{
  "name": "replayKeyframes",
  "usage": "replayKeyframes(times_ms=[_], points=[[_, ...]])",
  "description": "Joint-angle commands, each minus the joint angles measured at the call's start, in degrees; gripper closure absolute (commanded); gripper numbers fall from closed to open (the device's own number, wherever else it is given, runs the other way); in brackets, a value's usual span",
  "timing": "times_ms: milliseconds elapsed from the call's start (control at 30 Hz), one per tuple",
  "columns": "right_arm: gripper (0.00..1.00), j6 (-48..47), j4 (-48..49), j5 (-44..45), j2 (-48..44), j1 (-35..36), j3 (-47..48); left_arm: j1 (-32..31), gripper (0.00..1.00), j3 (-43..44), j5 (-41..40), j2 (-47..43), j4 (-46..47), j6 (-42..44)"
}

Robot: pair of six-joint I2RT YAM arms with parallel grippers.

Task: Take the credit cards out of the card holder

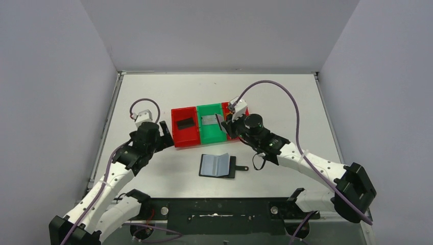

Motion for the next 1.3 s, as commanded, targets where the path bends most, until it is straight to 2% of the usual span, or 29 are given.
replayKeyframes(times_ms=[0,167,333,700,933,1133,1267], points=[[1.0,-11.6,-2.1,1.8,4.9,0.5,7.9,6.9,0.09,3.4,3.8,1.6,0.1,4.4],[1.0,-18.8,-9.9,0.4,14.0,0.6,17.8,12.2,0.09,4.6,7.3,4.1,0.4,7.1],[1.0,-24.4,-14.9,0.4,21.0,0.6,24.9,12.2,0.09,3.2,8.5,2.1,3.4,7.5],[1.0,-38.5,-23.0,-0.9,32.3,0.5,35.8,12.7,0.08,3.5,3.3,-0.5,4.0,7.3],[1.0,-48.1,-23.0,-0.8,37.9,0.4,39.5,12.7,0.08,2.9,1.4,-4.1,4.1,6.7],[1.0,-56.9,-24.9,6.4,43.6,0.5,43.4,13.2,0.08,2.9,-0.1,-5.1,3.3,6.9],[1.0,-59.1,-24.1,6.5,45.5,0.2,44.6,14.6,0.08,3.4,-2.6,-5.0,2.0,6.2]])
